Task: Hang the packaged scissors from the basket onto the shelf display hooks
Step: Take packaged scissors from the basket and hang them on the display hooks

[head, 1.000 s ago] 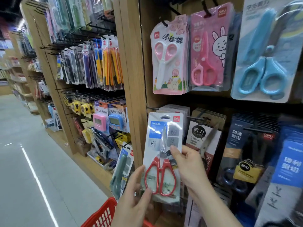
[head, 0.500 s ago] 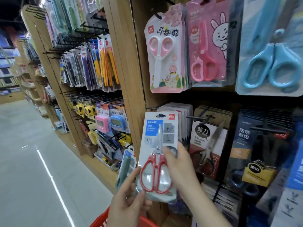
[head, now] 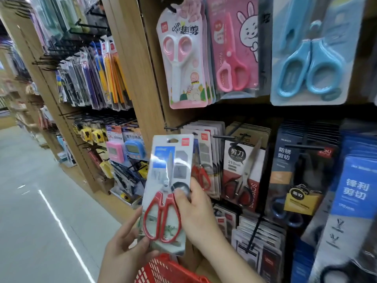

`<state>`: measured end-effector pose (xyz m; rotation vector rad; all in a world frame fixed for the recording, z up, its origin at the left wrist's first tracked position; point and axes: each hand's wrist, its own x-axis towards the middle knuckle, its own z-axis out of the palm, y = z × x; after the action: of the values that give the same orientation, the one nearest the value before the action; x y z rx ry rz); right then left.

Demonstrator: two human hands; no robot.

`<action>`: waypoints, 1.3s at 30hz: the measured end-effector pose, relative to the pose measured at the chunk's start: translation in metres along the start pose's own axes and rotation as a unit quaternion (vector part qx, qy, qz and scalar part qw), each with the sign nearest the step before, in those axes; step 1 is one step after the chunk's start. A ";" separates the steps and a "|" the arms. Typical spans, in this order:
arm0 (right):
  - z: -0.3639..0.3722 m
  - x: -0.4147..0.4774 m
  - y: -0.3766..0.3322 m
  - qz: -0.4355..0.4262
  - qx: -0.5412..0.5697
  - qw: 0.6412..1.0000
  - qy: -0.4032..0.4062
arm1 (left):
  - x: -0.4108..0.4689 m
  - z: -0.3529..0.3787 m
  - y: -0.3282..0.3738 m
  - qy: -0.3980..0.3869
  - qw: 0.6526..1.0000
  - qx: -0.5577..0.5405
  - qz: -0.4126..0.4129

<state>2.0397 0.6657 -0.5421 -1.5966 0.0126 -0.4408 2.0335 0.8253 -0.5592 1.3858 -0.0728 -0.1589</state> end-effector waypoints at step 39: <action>-0.048 0.034 0.022 0.101 -0.059 0.991 0.057 | 0.097 0.091 0.000 -0.082 0.848 0.456 0.257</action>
<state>2.0629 0.6083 -0.5534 -1.6638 0.2899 -0.3775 2.1164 0.7215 -0.5460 2.2413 -0.7394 0.2495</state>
